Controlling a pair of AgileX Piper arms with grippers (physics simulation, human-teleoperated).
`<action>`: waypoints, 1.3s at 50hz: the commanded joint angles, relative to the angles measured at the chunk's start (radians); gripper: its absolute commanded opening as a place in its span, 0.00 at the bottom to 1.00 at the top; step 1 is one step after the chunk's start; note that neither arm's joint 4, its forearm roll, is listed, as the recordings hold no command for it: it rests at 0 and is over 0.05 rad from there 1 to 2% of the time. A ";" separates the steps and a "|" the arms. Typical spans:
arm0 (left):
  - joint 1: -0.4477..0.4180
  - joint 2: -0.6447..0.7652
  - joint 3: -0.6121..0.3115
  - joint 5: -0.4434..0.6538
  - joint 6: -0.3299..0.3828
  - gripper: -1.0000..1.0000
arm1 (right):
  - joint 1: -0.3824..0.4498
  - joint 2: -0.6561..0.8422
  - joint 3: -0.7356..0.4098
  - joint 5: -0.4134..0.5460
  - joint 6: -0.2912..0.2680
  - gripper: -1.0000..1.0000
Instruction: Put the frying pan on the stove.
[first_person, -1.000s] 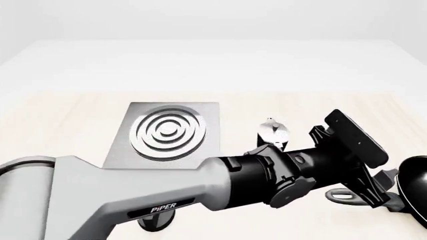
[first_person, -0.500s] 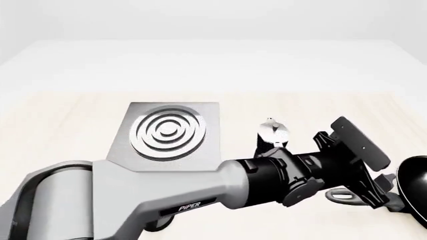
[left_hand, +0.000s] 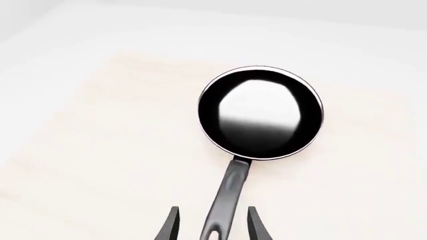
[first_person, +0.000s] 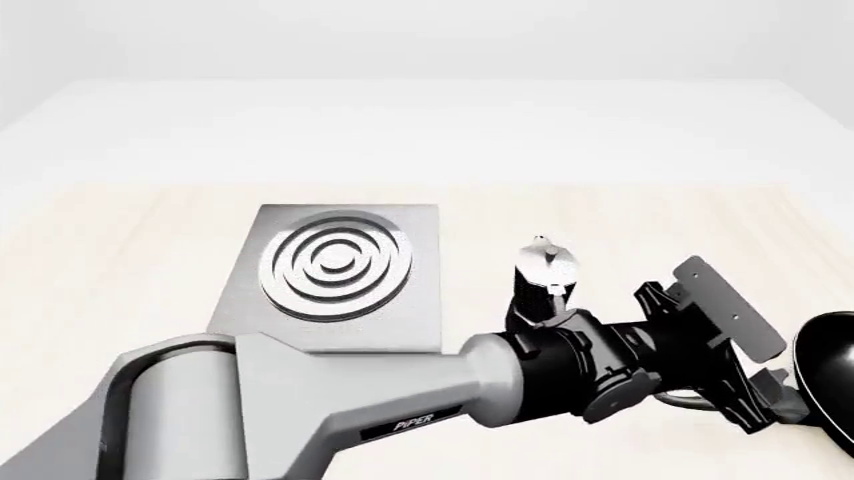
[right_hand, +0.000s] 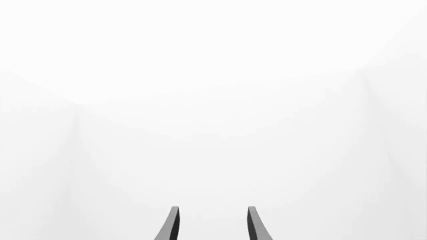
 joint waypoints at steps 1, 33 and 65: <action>-0.001 0.044 -0.042 0.028 0.008 1.00 | -0.001 0.000 0.002 0.000 -0.001 1.00; -0.001 0.126 -0.122 0.082 0.036 1.00 | 0.008 0.000 0.003 0.001 -0.004 1.00; 0.015 0.238 -0.239 0.160 0.075 1.00 | 0.012 0.000 -0.002 0.001 -0.001 1.00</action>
